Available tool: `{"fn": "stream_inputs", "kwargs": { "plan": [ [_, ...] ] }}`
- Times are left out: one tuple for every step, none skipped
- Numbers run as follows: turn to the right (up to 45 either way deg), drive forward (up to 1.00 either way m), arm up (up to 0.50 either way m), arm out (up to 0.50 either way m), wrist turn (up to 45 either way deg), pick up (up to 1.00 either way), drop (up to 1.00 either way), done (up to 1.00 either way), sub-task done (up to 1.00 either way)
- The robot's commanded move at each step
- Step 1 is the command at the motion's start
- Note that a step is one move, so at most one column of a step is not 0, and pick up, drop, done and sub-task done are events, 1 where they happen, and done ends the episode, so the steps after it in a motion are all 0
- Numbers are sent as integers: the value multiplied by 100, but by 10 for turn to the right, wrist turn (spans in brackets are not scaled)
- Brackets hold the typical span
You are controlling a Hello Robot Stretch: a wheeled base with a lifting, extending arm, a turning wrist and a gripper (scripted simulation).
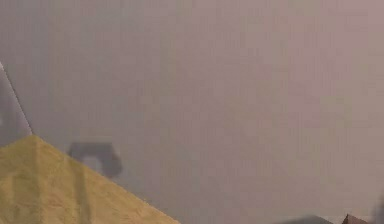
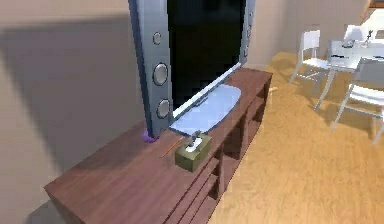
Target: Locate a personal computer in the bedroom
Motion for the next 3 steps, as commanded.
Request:
{"fn": "stream_inputs", "kwargs": {
  "plan": [
    [-450,0,0,0,0,0,0,0,0],
    [-120,0,0,0,0,0,0,0,0],
    [0,100,0,0,0,0,0,0,0]
  ]
}}
